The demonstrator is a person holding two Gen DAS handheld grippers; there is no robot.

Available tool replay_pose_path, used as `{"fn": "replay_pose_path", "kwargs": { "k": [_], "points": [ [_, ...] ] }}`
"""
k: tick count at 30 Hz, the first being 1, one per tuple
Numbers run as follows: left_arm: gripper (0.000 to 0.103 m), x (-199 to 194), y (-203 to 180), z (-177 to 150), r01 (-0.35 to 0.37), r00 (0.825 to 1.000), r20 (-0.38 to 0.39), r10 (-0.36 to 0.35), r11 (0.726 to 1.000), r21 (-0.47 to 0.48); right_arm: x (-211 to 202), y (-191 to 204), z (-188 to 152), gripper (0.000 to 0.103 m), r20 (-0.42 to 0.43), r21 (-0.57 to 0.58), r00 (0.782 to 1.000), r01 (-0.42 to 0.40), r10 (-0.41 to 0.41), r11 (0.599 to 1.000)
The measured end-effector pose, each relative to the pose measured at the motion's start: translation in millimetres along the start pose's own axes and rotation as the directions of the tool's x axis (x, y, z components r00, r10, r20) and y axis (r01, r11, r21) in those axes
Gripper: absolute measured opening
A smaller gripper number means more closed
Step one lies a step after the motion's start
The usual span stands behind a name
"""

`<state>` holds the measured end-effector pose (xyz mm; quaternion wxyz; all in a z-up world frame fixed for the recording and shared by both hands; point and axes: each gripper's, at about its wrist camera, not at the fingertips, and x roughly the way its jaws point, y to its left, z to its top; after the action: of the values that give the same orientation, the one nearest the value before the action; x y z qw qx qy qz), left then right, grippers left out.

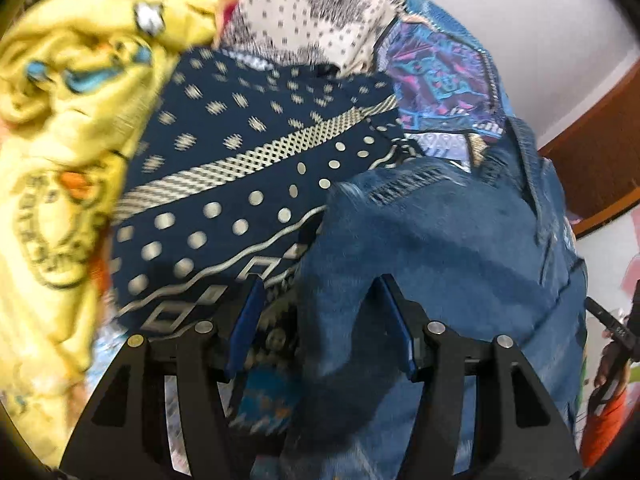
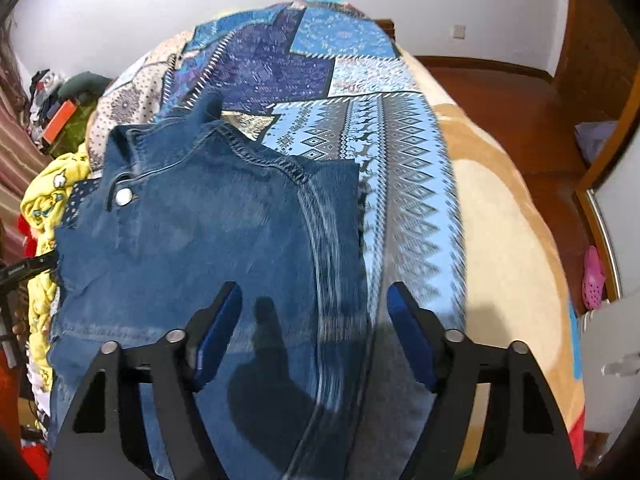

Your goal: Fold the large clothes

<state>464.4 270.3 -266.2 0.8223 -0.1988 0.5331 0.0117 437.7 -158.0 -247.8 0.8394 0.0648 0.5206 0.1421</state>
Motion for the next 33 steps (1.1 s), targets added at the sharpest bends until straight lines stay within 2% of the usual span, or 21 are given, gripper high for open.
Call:
{"fn": "replay_pose_path", "kwargs": {
  "k": [1,3,4,5,6,7,8,9,10,13,17,20,25,28,30,32,33],
  "points": [
    [0.057,6,2,3,0.022,1.000,-0.002,-0.022,1.000,-0.010,7,-2,5,0.060,-0.007,0.009,1.000,-0.004,0.004,1.000],
    [0.056,15,5,7,0.082,0.997,0.005,-0.082,0.996,-0.043,18,-8,13,0.045,-0.022,0.030,1.000,-0.019,0.020,0.999],
    [0.046,16,7,9,0.109,0.994,0.018,-0.108,0.992,-0.061,27,-11,19,0.041,-0.034,0.048,0.999,-0.033,0.035,0.998],
    [0.039,18,9,12,0.146,0.989,0.033,-0.144,0.985,-0.090,31,-12,22,0.032,-0.032,0.059,0.999,-0.033,0.035,0.998],
    [0.027,19,11,14,0.176,0.984,0.032,-0.174,0.978,-0.114,32,-13,25,0.022,-0.031,0.061,0.999,-0.031,0.033,0.998],
    [0.023,20,12,15,0.194,0.981,0.029,-0.192,0.971,-0.139,35,-12,28,0.021,-0.037,0.067,0.999,-0.037,0.039,0.997],
    [0.020,20,11,16,0.193,0.981,0.032,-0.191,0.971,-0.143,36,-10,31,0.017,-0.035,0.073,0.998,-0.048,0.050,0.996],
    [0.012,18,8,17,0.187,0.982,0.035,-0.184,0.974,-0.127,36,-7,33,0.014,-0.028,0.068,0.998,-0.050,0.052,0.996],
    [0.009,13,3,19,0.160,0.987,0.049,-0.156,0.981,-0.107,34,-4,36,0.013,-0.016,0.060,0.999,-0.048,0.049,0.997],
    [0.008,-10,-7,29,0.097,0.988,0.124,-0.089,0.993,-0.061,19,11,51,0.011,0.059,0.014,0.998,-0.037,0.036,0.999],
    [0.008,-31,-15,44,0.004,0.981,0.195,-0.001,1.000,-0.019,4,28,74,0.011,0.130,-0.038,0.991,-0.016,0.021,0.999],
    [0.008,-24,-18,46,-0.067,0.977,0.203,0.064,0.998,0.009,10,34,79,0.011,0.153,-0.036,0.988,-0.001,0.007,0.999],
    [0.009,2,-18,30,-0.156,0.972,0.186,0.145,0.987,0.044,36,38,64,0.014,0.159,-0.072,0.984,0.091,-0.079,0.993],
    [0.010,3,-27,23,-0.217,0.962,0.192,0.197,0.972,0.090,42,35,61,0.026,0.128,-0.068,0.986,0.117,-0.108,0.991],
    [0.013,-2,-38,15,-0.252,0.954,0.204,0.220,0.957,0.146,41,35,56,0.052,0.080,-0.053,0.991,0.109,-0.105,0.993],
    [0.022,-12,-50,7,-0.283,0.945,0.221,0.240,0.939,0.194,30,39,47,0.056,0.089,-0.076,0.992,0.093,-0.086,0.993],
    [0.030,-17,-55,4,-0.286,0.944,0.229,0.239,0.936,0.205,25,41,45,0.059,0.098,-0.088,0.991,0.103,-0.094,0.991]
  ]
}}
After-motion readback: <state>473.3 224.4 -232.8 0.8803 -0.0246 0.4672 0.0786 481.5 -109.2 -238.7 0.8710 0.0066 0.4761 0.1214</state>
